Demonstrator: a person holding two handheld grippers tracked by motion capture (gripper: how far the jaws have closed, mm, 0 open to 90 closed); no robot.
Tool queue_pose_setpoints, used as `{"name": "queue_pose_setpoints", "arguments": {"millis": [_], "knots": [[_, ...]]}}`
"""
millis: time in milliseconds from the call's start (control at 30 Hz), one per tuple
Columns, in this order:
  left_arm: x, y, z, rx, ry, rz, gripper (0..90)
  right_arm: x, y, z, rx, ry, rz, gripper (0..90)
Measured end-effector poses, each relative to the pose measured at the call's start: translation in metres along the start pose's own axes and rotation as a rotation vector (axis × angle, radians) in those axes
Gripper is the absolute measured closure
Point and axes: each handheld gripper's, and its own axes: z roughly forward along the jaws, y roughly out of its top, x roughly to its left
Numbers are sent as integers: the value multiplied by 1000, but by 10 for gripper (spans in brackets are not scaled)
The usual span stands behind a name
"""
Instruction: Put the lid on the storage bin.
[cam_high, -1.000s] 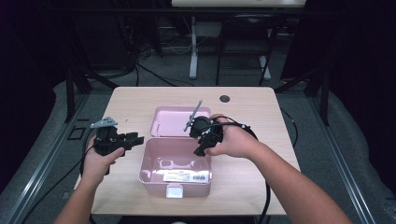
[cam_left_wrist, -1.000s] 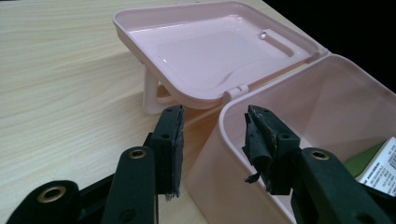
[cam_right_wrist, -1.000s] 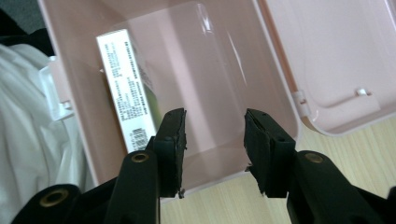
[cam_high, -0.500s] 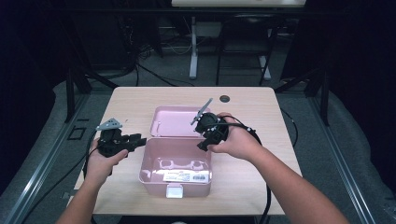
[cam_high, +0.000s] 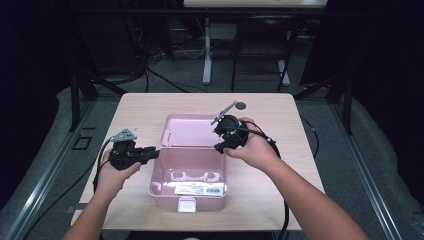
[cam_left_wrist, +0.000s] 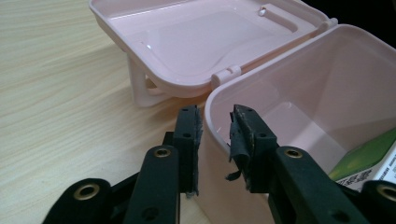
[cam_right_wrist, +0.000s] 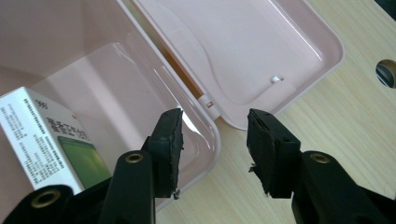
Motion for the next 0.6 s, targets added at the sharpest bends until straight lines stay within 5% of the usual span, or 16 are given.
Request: {"name": "queue_pose_setpoints", "arguments": {"millis": [333,600], "knots": [[-4,-2,4,-2,8,13,746,-11,-5,11,13,-31,46,536],[-3,-3,5,-11,2,2,746,-27,-4,23,-4,-27,136,537]]}}
